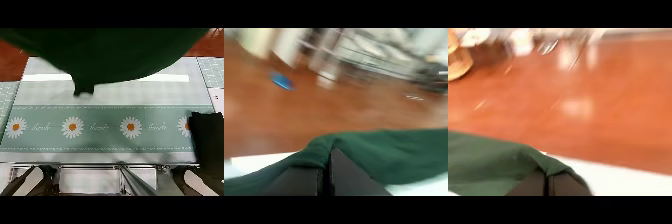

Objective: Fold the shirts.

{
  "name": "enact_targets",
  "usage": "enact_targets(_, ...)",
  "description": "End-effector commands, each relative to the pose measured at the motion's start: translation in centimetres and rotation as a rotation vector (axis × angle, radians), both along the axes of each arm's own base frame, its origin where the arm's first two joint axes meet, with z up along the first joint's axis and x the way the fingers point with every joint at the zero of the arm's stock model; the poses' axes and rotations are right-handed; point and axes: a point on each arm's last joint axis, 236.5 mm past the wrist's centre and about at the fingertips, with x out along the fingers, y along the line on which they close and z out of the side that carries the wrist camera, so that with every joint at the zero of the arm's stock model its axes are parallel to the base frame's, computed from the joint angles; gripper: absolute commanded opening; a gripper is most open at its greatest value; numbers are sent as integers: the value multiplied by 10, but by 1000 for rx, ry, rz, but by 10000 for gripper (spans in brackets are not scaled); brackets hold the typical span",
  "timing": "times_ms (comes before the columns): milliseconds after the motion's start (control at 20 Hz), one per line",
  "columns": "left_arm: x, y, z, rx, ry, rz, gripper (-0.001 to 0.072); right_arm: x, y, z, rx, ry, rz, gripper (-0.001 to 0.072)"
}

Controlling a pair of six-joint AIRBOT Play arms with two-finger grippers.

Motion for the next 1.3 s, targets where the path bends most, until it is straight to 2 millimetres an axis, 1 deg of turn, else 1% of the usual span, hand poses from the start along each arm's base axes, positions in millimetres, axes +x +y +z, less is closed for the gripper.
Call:
enact_targets(0, -68, 9, 66, 242, -151, 305, 20, -66, -4, 46, -110, -149, -108, 18)
enact_targets(50, -87, 14, 72, 303, -173, 381, 20, -80, -6, 46, -140, -152, -137, 18)
enact_targets(200, -140, 35, 72, 429, -161, 604, 19, -114, -12, 38, -175, -108, -215, 18)
enact_targets(250, -155, 33, 71, 449, -161, 627, 20, -123, -11, 34, -185, -93, -225, 18)
enact_targets(350, -170, 17, 68, 466, -178, 558, 20, -135, -7, 25, -202, -62, -221, 18)
enact_targets(400, -176, 11, 62, 481, -168, 515, 20, -140, -8, 17, -205, -38, -227, 18)
enact_targets(450, -179, 12, 56, 484, -147, 494, 20, -142, -9, 7, -199, -8, -230, 18)
enact_targets(500, -179, 18, 47, 483, -110, 490, 20, -142, -8, -5, -185, 25, -224, 18)
enact_targets(550, -175, 24, 38, 483, -73, 486, 20, -138, -7, -20, -159, 69, -215, 18)
enact_targets(600, -166, 29, 22, 490, -11, 483, 20, -133, -6, -38, -127, 119, -201, 18)
enact_targets(650, -154, 34, 1, 494, 66, 481, 20, -124, -1, -59, -90, 180, -166, 18)
enact_targets(750, -117, 36, -56, 508, 236, 446, 19, -103, 8, -102, -18, 287, -79, 18)
enact_targets(800, -93, 36, -90, 503, 326, 430, 20, -89, 8, -123, 15, 322, -56, 18)
enact_targets(900, -47, 36, -162, 478, 483, 406, 20, -55, -1, -174, 71, 415, -42, 18)
enact_targets(950, -24, 32, -197, 457, 544, 388, 20, -38, -7, -198, 93, 455, -40, 18)
enact_targets(1000, -3, 29, -225, 435, 582, 375, 20, -19, -13, -223, 120, 498, -39, 18)
enact_targets(1100, 40, 24, -272, 379, 652, 367, 20, 22, -30, -268, 153, 575, -46, 17)
enact_targets(1200, 85, 16, -312, 334, 695, 343, 20, 69, -47, -310, 213, 613, -78, 18)
enact_targets(1250, 107, 12, -332, 306, 718, 333, 20, 89, -51, -330, 257, 630, -81, 18)
